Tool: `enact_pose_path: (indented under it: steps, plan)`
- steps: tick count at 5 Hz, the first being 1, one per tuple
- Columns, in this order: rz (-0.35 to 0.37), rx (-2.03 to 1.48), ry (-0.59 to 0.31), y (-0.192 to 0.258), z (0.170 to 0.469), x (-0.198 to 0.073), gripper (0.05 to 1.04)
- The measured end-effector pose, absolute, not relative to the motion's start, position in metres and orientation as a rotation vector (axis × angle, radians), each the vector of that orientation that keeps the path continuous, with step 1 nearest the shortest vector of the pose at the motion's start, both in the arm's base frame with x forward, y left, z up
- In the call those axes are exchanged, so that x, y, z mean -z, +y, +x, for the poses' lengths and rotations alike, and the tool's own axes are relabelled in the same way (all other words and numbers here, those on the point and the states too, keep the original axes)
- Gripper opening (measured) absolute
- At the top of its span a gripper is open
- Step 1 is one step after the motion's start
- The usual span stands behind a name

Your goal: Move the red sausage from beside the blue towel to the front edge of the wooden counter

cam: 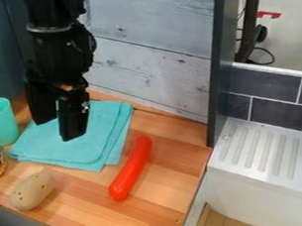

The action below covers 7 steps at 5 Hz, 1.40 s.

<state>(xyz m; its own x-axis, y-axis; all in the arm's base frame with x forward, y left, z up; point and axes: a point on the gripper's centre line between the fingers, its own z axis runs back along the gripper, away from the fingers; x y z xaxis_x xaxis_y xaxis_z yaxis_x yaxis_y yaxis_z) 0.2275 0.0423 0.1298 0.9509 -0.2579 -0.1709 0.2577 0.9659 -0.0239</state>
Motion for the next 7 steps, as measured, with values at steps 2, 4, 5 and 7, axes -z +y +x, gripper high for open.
enact_pose_path:
  steps: [2,4,5,7]
  plan:
    - [0.007,0.224,0.136,0.028,0.237,-0.114,1.001]
    - [0.018,0.098,0.183,0.018,0.251,-0.071,1.001]
    - [0.019,0.097,0.193,0.017,0.258,-0.059,1.001]
    - [0.038,0.090,0.223,0.010,0.270,-0.038,1.001]
